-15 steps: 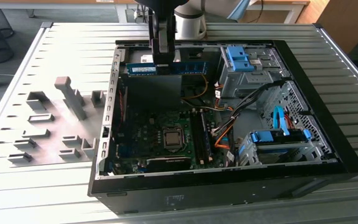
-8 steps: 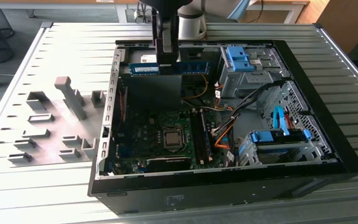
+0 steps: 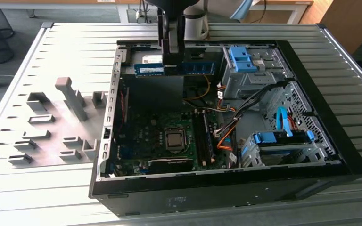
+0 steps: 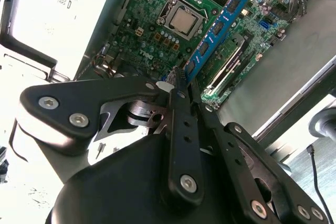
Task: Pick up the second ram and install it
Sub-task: 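Pick up the second ram and move it above second insertion slot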
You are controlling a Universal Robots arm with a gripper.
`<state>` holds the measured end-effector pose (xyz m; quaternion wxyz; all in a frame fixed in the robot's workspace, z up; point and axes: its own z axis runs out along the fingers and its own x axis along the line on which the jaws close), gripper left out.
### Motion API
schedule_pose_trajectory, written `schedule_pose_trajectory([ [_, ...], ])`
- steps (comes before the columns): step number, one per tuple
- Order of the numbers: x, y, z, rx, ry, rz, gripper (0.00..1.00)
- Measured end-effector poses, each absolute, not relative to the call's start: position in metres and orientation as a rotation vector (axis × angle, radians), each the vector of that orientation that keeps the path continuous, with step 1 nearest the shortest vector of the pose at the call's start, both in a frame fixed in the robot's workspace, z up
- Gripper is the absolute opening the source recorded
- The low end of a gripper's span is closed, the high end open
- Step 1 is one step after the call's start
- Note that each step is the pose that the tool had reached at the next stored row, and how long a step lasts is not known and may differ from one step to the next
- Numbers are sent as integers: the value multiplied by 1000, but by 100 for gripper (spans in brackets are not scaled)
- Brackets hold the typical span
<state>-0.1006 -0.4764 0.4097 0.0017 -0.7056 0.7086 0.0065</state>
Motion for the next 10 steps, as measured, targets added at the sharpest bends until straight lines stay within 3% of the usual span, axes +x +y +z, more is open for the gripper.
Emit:
schedule_pose_trajectory([
  [10, -94, -476, 410, -2214, 2224, 20, 14],
])
